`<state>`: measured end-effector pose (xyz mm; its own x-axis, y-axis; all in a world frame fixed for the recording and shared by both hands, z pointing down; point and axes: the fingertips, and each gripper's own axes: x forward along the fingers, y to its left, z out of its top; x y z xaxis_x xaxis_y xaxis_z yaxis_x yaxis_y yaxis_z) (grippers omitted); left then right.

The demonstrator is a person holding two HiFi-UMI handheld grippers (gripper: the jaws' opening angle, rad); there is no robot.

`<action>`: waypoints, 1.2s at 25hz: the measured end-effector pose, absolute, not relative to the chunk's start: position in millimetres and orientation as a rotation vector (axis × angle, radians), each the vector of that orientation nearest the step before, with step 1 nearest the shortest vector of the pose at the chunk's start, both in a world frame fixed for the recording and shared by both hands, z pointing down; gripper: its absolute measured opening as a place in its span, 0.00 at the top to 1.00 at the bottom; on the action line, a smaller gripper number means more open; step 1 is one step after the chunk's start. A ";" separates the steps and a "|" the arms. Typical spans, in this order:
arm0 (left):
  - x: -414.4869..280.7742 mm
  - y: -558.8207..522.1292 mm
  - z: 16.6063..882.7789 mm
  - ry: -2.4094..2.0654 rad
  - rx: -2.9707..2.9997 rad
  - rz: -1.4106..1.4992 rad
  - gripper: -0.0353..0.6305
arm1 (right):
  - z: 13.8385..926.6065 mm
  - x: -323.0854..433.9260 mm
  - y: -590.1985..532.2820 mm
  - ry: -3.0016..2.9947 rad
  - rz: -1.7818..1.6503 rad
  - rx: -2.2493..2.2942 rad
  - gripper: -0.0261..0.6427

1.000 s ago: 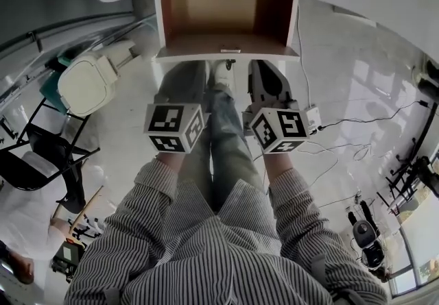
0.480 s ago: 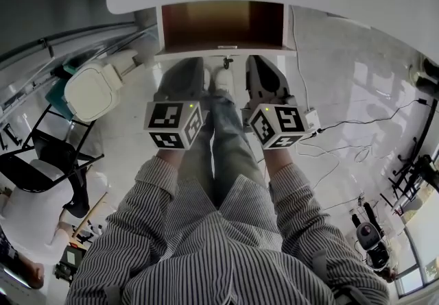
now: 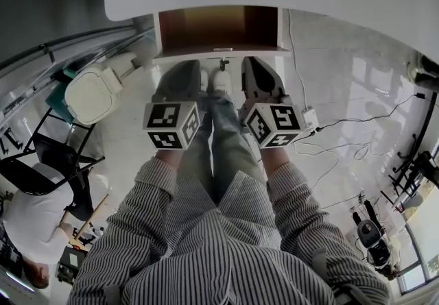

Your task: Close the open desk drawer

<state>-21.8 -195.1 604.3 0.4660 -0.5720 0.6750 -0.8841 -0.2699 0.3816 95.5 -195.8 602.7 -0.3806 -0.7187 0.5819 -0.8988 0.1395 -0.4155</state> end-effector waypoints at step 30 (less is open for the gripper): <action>-18.8 -229.5 600.6 -1.218 1.960 0.485 0.93 | 601.5 99.3 -231.4 -2.157 1.072 1.595 0.94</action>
